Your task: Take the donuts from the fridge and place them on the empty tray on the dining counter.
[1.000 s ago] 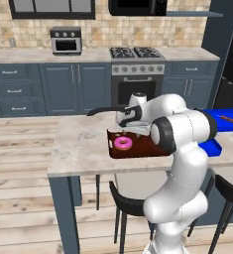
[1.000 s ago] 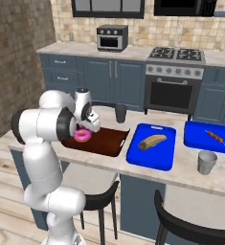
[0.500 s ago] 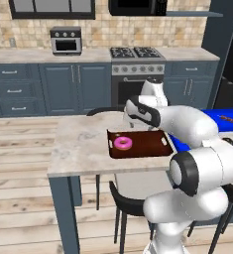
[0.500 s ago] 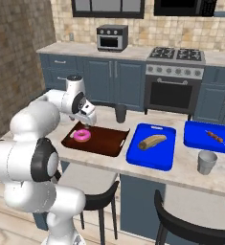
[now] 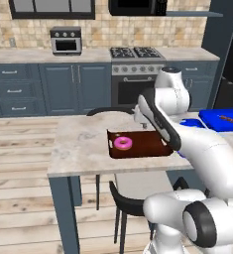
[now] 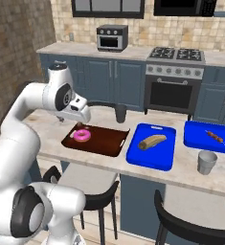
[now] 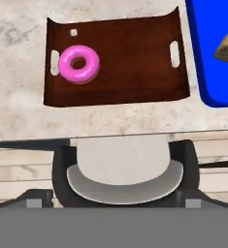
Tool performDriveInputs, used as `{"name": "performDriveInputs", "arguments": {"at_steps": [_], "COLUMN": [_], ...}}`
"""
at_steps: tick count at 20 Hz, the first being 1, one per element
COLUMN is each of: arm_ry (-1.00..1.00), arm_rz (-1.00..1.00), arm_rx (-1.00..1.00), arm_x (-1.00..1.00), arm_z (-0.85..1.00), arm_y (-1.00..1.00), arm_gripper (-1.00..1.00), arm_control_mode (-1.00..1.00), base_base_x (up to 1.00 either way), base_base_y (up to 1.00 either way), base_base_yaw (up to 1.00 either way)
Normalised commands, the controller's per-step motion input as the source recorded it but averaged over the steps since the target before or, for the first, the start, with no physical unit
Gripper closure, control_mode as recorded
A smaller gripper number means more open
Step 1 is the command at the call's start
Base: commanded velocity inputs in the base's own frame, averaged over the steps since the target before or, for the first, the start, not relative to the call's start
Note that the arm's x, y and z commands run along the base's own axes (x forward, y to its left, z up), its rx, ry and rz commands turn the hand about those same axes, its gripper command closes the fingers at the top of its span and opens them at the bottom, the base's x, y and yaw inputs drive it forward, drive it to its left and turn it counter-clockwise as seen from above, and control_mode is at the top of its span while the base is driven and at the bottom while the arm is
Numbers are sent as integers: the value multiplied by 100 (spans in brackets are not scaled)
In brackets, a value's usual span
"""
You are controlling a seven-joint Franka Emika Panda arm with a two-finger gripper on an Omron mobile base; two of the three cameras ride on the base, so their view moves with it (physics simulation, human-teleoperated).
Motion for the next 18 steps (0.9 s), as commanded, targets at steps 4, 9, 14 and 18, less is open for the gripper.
{"name": "performDriveInputs", "arguments": {"at_steps": [4, 9, 14, 18], "arm_ry": [9, 7, 0, 0], "arm_rz": [15, 12, 6, 0], "arm_rx": [-2, 0, 0, 0], "arm_x": [-100, -89, -39, 0], "arm_z": [11, 0, 0, 0], "arm_y": [-5, -4, -5, 0], "arm_gripper": [-100, -100, -100, -100], "arm_control_mode": [-100, -100, -100, 100], "base_base_x": [0, 0, 0, -92], "base_base_y": [0, 0, 0, -35], "base_base_yaw": [0, 0, 0, -2]}}
